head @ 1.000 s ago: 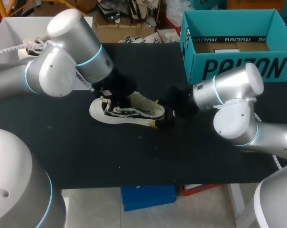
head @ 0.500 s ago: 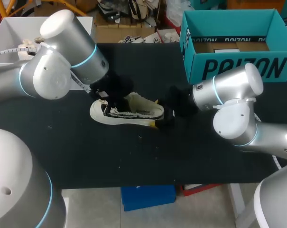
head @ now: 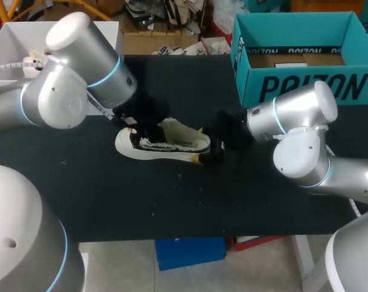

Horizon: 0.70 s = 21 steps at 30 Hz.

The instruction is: Take the shoe out of the shoebox, open the shoe tongue, remove and reinsert the insole, then place the shoe into the shoebox

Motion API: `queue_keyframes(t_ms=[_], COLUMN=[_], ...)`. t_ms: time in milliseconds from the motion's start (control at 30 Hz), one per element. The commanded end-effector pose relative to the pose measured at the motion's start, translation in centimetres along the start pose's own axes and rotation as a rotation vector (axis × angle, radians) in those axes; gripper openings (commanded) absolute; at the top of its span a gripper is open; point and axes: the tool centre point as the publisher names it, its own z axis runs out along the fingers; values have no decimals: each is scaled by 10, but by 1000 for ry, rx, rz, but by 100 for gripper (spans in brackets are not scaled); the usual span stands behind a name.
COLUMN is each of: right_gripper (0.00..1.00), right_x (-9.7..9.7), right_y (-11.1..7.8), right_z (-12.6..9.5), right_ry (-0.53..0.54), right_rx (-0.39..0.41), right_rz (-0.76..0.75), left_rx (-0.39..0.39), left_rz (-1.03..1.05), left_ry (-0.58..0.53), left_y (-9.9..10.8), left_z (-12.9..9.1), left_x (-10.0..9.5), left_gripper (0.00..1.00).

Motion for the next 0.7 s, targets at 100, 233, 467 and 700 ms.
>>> queue_keyframes(t_ms=[100, 233, 467, 700], right_gripper=[0, 0, 0, 0], right_x=[0, 0, 0, 0], right_y=[-1, -1, -1, -1], right_z=[3, 3, 3, 3], right_ry=[-2, -2, -2, -2], right_rx=[4, 4, 4, 4], right_rz=[2, 2, 2, 2], left_rx=[-8, -8, -9, -17], left_rz=[3, 5, 6, 10], left_ry=[-11, -19, -25, -5], left_y=[-3, -5, -9, -17], left_z=[-7, -11, -17, -25], left_x=[3, 3, -1, -7], left_gripper=[0, 0, 0, 0])
